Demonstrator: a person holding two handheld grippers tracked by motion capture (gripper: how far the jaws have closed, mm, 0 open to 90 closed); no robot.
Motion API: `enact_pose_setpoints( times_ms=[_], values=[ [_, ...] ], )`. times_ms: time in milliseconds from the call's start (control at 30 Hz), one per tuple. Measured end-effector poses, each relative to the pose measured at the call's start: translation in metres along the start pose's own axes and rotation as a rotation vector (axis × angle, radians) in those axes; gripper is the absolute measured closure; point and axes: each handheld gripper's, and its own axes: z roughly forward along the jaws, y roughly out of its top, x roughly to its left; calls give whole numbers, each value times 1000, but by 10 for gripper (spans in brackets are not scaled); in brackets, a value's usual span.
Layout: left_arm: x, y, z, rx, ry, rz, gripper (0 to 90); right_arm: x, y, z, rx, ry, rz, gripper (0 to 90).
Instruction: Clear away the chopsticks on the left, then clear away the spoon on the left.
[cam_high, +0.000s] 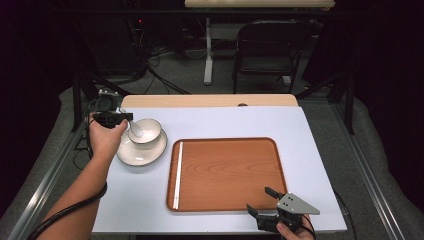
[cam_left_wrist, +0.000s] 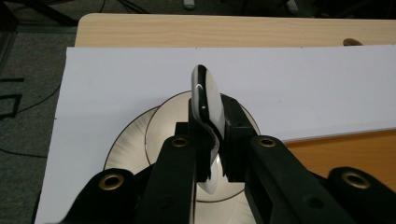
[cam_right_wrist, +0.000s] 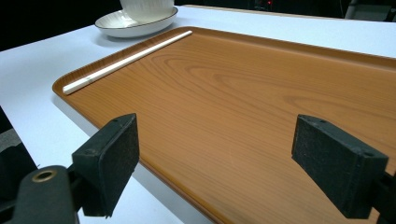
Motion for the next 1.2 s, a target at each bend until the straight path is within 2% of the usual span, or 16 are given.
enact_pose_setpoints(
  times_ms=[333,567,1000,1200],
  values=[
    [-2,0,-10,6,-23,28,851,0,0,0,2,1,0,144],
    [-9,0,-17,16,-60,61,852,-1,0,1,3,-2,4,144],
    [-38,-9,-20,56,-158,148,851,-1,0,1,3,-4,5,144],
    [-58,-18,-19,89,-218,201,851,-1,-1,0,2,-5,4,144]
  ],
)
